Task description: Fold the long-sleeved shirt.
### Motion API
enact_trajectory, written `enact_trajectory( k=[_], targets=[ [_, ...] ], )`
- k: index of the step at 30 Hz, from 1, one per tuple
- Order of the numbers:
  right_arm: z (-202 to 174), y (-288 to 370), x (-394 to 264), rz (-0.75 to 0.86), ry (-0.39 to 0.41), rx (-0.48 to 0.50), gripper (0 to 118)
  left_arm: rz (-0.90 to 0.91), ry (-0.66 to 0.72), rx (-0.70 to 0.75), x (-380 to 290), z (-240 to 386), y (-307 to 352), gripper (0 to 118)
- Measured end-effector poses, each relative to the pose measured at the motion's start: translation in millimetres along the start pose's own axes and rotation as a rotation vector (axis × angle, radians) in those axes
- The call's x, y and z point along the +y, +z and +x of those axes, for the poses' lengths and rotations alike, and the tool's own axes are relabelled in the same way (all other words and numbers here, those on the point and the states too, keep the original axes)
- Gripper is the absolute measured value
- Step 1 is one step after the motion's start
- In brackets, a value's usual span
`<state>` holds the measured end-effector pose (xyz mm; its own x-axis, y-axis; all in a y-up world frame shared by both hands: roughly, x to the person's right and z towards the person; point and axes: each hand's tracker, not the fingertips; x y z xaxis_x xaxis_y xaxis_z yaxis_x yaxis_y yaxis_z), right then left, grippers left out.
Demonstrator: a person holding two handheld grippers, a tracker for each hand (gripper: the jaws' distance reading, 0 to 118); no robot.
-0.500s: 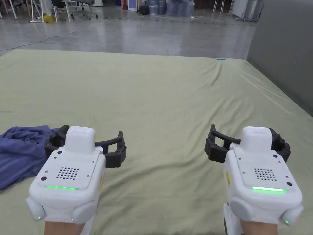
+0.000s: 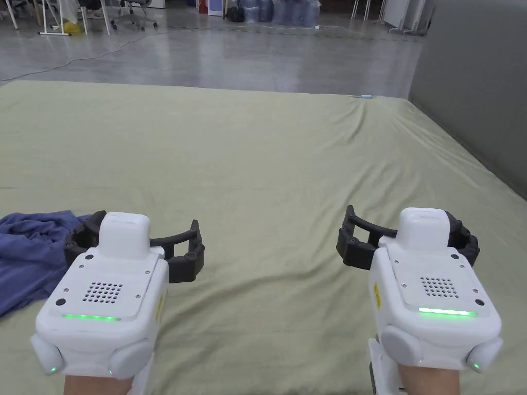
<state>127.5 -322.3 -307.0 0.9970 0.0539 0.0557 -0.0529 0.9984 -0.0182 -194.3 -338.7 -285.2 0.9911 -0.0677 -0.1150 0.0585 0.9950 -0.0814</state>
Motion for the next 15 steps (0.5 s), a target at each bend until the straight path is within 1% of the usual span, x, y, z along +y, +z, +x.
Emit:
enact_trajectory(
  k=[15],
  targets=[
    [1.8,-0.6,7.2,0.018,0.014,0.012,118,-0.004,-0.023,-0.021,3.9,4.6,-1.8,118]
  ],
)
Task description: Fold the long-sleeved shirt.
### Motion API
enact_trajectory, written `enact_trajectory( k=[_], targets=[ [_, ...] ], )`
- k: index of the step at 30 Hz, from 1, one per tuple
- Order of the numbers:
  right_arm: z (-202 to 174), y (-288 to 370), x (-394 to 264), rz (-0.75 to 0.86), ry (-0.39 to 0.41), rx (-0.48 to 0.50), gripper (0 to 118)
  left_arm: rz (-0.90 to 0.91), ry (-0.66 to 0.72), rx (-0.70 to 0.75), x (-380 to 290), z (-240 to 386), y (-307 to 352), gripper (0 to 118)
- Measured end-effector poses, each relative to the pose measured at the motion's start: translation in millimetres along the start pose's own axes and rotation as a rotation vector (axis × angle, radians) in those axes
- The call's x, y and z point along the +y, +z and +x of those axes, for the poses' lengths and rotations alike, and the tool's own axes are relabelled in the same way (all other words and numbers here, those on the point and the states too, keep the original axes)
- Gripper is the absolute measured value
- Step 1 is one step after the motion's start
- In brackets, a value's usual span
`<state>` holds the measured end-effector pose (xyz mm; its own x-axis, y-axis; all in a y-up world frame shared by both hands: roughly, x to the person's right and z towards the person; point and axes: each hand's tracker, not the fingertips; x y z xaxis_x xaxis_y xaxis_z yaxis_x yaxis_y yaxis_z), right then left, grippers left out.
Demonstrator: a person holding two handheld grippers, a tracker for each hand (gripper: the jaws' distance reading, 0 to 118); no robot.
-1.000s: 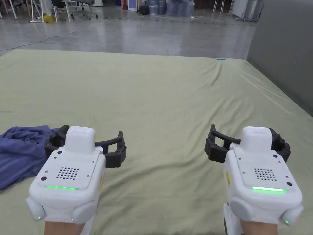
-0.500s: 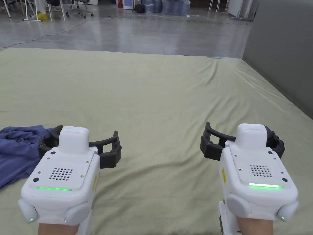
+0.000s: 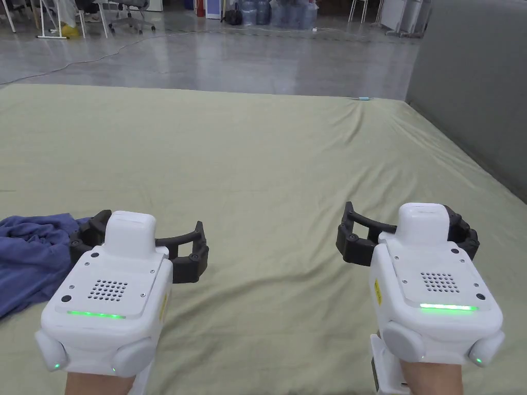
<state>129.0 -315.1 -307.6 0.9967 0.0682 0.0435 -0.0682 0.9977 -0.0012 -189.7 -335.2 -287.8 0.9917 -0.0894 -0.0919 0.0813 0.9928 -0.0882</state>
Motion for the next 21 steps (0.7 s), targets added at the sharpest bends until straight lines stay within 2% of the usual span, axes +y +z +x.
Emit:
enact_trajectory(
  k=[21],
  targets=[
    [1.7,-4.3,0.7,-0.015,-0.004,0.007,118,-0.013,-0.005,0.001,1.5,1.6,-3.9,118]
  ],
)
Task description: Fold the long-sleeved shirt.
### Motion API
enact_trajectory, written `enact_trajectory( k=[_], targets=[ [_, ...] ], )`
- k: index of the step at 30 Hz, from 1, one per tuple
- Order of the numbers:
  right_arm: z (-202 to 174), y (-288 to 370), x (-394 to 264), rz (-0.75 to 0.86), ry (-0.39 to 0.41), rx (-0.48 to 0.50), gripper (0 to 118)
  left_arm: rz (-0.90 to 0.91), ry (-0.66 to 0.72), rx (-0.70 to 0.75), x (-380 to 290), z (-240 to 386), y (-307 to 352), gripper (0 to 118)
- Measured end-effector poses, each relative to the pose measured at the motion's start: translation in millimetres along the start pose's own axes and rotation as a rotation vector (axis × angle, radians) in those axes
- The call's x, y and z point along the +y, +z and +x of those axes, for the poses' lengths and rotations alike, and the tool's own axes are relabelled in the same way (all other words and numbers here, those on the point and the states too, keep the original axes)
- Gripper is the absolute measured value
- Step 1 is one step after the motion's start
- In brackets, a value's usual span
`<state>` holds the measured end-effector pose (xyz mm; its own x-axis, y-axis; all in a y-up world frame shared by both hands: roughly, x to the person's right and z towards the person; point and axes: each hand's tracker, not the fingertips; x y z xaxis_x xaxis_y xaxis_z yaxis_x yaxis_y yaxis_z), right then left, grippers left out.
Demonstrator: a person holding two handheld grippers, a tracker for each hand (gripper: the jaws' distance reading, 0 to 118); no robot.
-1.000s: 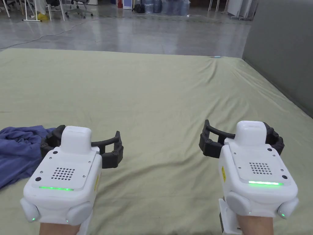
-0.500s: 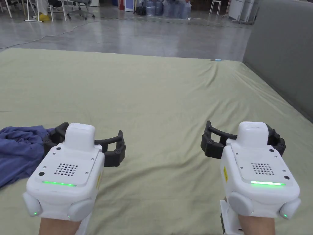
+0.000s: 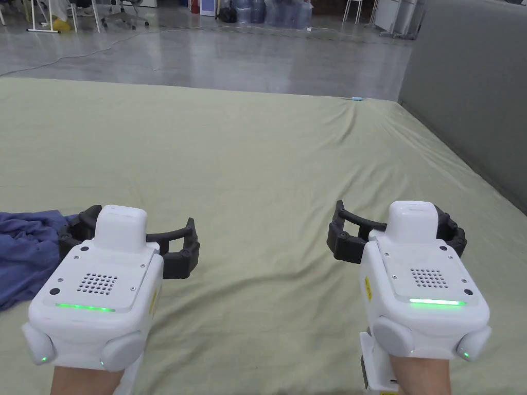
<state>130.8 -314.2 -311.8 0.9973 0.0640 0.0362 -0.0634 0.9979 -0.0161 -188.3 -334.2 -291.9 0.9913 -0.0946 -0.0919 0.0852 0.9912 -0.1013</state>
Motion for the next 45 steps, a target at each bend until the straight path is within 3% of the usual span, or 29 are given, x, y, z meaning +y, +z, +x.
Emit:
enact_trajectory(
  k=[45],
  targets=[
    [-1.8,8.0,-8.3,-0.003,-0.006,0.004,118,0.007,0.018,0.015,0.1,-4.2,5.7,118]
  ],
)
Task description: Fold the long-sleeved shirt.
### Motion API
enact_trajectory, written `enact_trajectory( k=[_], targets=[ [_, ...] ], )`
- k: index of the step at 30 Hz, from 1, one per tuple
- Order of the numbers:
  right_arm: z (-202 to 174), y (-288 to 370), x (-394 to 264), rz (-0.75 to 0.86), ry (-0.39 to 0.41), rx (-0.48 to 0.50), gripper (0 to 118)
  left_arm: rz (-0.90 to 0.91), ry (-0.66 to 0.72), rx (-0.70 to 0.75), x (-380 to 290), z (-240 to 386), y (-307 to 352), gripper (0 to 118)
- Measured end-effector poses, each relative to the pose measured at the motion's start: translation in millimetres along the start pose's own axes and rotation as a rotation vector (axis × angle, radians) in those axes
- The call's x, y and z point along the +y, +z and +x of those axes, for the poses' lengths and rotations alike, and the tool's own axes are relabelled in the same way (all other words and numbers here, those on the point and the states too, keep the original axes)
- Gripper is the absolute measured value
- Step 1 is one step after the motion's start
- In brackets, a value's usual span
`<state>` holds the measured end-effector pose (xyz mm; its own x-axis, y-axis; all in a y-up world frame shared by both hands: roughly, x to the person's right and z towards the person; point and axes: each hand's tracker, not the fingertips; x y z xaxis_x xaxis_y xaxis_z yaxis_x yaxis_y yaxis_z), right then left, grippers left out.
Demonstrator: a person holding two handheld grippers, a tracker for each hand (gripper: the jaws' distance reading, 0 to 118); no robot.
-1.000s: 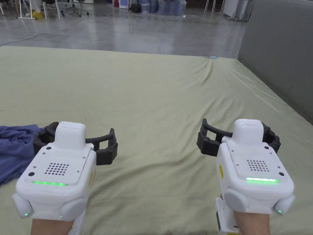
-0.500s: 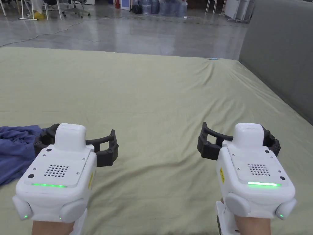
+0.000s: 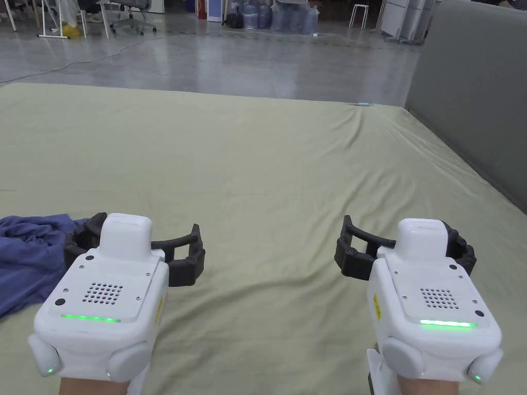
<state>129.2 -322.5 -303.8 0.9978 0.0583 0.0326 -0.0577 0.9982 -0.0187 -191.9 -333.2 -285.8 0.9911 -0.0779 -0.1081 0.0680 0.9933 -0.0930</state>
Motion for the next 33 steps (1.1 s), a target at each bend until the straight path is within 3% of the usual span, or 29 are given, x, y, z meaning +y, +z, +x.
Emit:
enact_trajectory(
  k=[15,16,17,18,19,20,21,22,24,28,33],
  targets=[
    [5.4,1.6,0.7,-0.011,0.002,-0.025,118,-0.008,-0.020,-0.006,-1.9,4.9,-0.5,117],
    [5.5,1.7,0.3,-0.015,-0.001,-0.024,118,-0.007,-0.015,-0.006,-1.7,4.5,0.4,115],
    [6.0,1.7,0.3,-0.025,-0.005,-0.015,115,-0.010,-0.007,0.000,-1.4,4.4,1.6,104],
    [6.8,2.2,0.7,-0.043,-0.007,0.004,101,-0.017,0.005,0.003,-0.1,4.2,3.3,73],
    [7.5,2.5,0.8,-0.059,-0.007,0.029,54,-0.007,0.009,0.001,-0.1,4.2,4.8,10],
    [7.7,3.4,1.4,-0.054,-0.008,0.018,0,0.004,-0.002,0.016,-0.9,5.5,5.0,0],
    [6.9,2.2,1.2,-0.061,-0.002,0.009,0,0.012,-0.045,0.057,-0.8,7.7,4.6,0],
    [4.8,2.6,-1.6,-0.048,0.023,-0.081,0,0.047,-0.051,0.054,0.5,9.8,5.4,0],
    [6.5,0.8,-8.1,-0.073,-0.022,0.008,0,0.030,-0.013,0.012,2.6,7.0,4.9,0],
    [0.9,-0.1,-8.3,-0.072,-0.016,-0.002,0,0.026,-0.009,0.049,6.1,4.4,0.2,0],
    [-31.7,-11.9,7.4,-0.055,-0.038,0.087,0,0.036,0.022,0.138,16.3,-26.1,7.8,0]
  ],
)
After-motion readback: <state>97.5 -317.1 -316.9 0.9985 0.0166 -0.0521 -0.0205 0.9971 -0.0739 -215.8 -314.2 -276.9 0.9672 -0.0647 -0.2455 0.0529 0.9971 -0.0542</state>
